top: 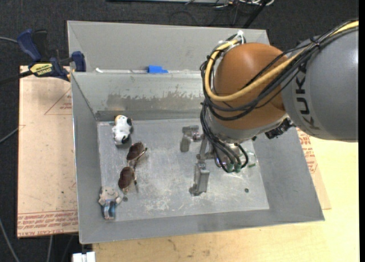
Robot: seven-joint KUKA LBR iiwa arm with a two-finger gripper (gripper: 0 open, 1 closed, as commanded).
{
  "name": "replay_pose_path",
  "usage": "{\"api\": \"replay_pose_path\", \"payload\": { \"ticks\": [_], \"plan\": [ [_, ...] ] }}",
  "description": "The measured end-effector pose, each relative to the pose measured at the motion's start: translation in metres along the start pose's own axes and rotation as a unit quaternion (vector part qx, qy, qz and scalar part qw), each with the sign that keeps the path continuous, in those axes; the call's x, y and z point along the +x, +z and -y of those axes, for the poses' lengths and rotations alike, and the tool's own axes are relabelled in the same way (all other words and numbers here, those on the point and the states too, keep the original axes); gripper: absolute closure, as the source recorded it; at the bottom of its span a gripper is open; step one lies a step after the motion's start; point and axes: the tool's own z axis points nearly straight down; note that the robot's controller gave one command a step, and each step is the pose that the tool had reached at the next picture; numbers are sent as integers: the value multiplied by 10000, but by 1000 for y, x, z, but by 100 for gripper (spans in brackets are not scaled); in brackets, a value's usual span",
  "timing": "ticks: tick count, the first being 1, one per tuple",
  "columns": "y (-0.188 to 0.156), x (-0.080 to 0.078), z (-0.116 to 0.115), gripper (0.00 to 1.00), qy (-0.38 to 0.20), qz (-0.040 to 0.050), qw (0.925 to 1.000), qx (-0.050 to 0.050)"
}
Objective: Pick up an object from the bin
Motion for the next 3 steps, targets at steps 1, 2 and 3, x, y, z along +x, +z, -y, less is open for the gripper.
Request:
{"api": "replay_pose_path", "payload": {
  "ticks": [1, 2, 3],
  "plan": [
    [-5, -1, 1, 0, 19, 41, 10000, -7],
    [45, -15, -30, 0, -431, 66, 9990, -6],
    [72, -59, -78, 0, -1621, 52, 9868, -3]
  ]
}}
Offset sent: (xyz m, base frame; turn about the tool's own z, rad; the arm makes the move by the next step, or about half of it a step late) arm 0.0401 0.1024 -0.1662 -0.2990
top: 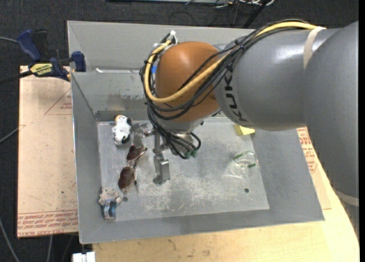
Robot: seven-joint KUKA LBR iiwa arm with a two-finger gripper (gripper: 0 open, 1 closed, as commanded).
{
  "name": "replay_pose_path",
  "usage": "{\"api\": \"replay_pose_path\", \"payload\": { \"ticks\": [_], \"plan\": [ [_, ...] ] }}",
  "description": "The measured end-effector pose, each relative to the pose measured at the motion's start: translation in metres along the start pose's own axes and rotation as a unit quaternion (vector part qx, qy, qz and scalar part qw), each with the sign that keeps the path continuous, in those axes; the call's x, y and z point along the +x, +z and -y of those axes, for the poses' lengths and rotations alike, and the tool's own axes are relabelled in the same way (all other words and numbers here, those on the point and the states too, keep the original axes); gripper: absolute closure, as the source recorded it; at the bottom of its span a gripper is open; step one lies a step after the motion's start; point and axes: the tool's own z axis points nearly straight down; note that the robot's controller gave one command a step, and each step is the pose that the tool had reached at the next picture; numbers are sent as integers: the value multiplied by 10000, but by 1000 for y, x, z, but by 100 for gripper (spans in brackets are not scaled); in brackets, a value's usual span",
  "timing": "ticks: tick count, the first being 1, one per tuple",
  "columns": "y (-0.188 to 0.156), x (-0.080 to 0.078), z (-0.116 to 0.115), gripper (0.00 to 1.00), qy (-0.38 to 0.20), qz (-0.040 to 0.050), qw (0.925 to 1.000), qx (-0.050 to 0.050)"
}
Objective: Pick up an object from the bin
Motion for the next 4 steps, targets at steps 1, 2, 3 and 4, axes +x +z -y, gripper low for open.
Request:
{"api": "replay_pose_path", "payload": {
  "ticks": [1, 2, 3, 4],
  "plan": [
    [12, -12, -8, 0, -484, 0, 9988, -1],
    [80, -22, -4, 0, -2124, 12, 9772, 4],
    [96, -21, -4, 100, -2211, 15, 9753, -5],
    [93, -20, -4, 100, -2216, 12, 9751, -5]
  ]
}}
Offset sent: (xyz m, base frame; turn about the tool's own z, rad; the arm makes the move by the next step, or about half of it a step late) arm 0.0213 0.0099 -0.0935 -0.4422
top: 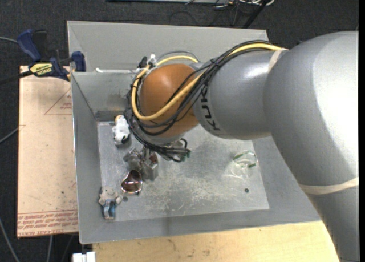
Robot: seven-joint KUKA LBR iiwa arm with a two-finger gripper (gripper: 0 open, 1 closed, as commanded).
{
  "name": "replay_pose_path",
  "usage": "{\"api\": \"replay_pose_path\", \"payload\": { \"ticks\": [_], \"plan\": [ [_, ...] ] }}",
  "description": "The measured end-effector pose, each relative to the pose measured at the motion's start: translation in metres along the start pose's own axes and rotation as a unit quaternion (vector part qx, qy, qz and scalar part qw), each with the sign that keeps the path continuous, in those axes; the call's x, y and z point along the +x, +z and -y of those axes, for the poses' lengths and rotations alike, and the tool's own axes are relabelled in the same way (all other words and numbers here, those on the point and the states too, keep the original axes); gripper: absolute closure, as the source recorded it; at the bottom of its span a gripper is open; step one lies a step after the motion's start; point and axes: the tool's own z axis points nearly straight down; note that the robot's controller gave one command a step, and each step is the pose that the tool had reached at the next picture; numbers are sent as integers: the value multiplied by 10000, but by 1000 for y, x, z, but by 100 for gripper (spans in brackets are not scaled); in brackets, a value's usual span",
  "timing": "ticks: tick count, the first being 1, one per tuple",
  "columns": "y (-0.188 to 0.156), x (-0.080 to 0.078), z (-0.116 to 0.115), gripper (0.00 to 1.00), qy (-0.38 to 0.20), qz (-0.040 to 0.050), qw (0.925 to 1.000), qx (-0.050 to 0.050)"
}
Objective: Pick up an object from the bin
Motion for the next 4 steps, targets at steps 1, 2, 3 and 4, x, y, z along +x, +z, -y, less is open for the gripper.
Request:
{"api": "replay_pose_path", "payload": {
  "ticks": [1, 2, 3, 4],
  "plan": [
    [-1, 0, 0, 100, 5, -3, 10000, -3],
    [-8, 1, -1, 100, 6, -32, 10000, -16],
    [-33, 1, -1, 100, 7, -31, 10000, -12],
    [-44, -1, 0, 100, 8, 3, 10000, 8]
  ]
}}
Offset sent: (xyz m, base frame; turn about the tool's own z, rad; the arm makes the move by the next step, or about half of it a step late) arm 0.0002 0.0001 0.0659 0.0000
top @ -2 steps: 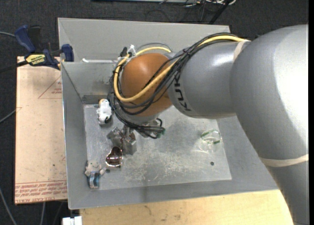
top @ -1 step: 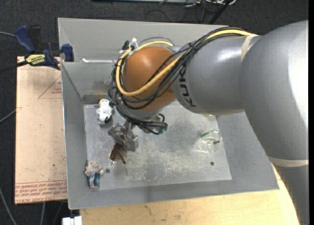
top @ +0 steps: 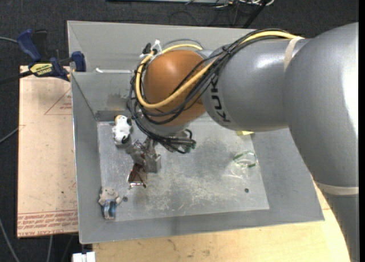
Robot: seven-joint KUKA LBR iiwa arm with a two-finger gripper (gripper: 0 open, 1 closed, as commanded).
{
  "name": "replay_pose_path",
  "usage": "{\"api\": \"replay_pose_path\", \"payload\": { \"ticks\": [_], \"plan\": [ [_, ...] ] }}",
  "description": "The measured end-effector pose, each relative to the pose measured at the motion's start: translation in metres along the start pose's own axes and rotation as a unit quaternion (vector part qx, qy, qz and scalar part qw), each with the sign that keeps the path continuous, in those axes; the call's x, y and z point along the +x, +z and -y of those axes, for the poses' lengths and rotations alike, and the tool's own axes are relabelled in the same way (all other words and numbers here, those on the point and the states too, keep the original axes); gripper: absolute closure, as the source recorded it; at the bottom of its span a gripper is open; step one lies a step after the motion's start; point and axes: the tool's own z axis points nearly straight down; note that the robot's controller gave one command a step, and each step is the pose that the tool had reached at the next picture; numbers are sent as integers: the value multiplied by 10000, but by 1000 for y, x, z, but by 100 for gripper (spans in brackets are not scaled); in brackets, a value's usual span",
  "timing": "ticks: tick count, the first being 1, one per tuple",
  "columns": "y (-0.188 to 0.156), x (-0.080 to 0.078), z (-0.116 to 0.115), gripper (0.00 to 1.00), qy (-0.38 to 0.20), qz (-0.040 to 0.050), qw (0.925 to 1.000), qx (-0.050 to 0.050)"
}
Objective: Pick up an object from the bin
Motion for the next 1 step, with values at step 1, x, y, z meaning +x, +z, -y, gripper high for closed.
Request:
{"api": "replay_pose_path", "payload": {
  "ticks": [1],
  "plan": [
    [-6, 1, -1, 100, 2, -19, 10000, -9]
  ]
}}
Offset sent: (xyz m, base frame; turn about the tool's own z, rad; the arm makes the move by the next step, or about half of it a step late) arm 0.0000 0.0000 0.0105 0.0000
